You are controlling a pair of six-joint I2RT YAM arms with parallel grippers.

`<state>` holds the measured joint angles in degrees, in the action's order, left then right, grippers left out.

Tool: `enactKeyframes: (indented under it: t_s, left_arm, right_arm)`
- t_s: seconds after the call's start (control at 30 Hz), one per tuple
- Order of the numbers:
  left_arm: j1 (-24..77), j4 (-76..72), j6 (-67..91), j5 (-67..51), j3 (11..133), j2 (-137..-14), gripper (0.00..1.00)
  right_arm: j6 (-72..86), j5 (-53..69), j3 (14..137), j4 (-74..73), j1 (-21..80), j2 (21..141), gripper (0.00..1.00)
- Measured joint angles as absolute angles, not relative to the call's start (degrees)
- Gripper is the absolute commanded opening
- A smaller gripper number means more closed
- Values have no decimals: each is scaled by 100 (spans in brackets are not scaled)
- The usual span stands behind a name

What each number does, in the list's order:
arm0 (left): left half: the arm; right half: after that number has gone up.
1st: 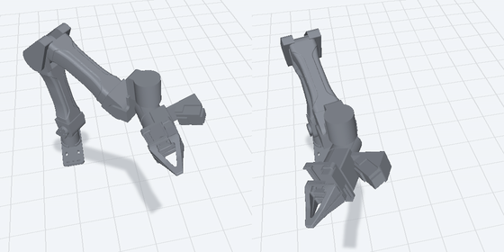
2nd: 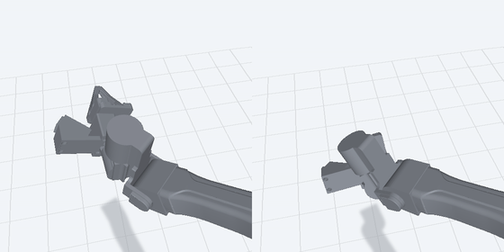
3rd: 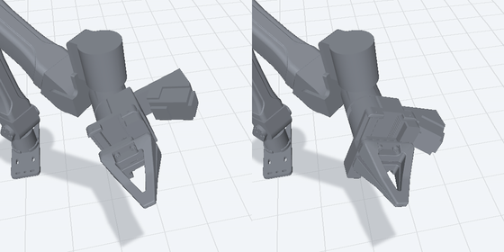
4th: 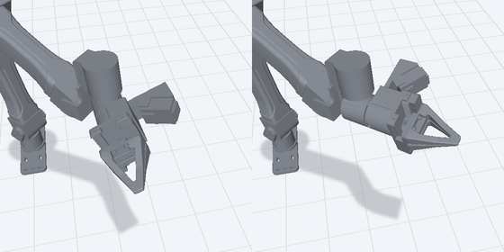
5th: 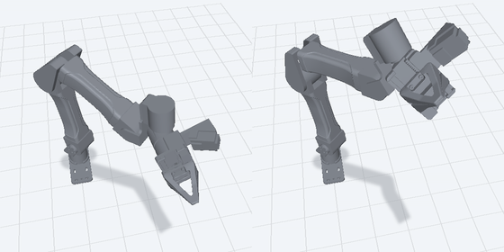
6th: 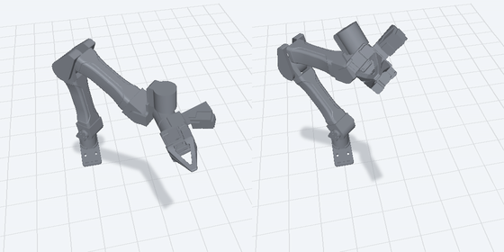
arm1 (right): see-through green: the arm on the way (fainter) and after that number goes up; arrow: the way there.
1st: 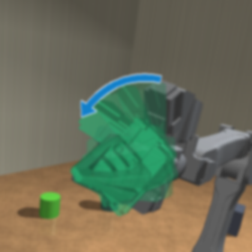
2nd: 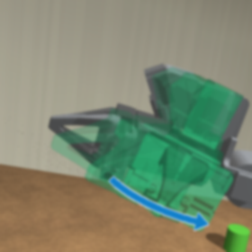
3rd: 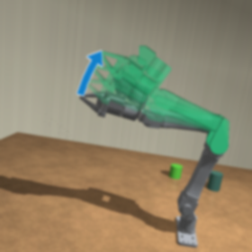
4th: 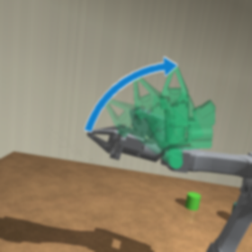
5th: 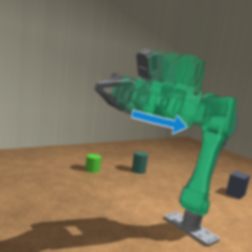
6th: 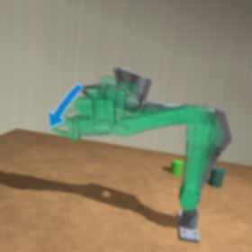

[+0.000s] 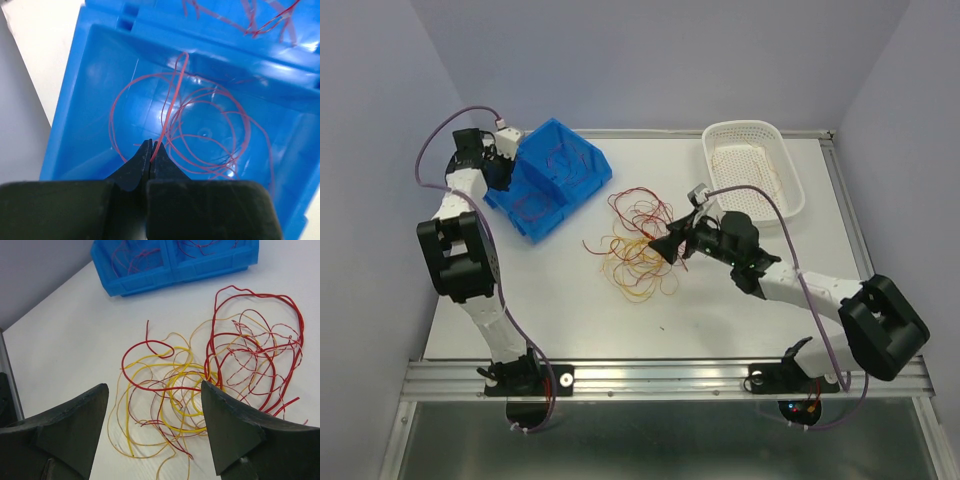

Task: Untangle the cables
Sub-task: Place the cable in the bin, then untie the cable.

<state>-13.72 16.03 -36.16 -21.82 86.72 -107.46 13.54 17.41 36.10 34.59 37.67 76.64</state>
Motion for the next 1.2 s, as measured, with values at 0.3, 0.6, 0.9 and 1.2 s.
enactKeyframes:
  t_s: [0.3,0.6,0.9,1.2]
  left_arm:
    - [-1367,1833,-3730,-1656,8713,-11107,48]
    - [-1273,1772,-3802,-1684,8624,-10147,61]
    - [-1046,1492,-3887,-1621,8001,-8667,80]
    - [-377,1525,-3913,-1562,7271,-7487,91]
  right_arm:
    - [1389,1627,4939,2563,3671,9397,72]
    - [1369,755,5697,1844,3671,9802,72]
    - [1125,-445,6440,1483,3671,10127,73]
    - [440,-1052,7122,718,3509,10617,60]
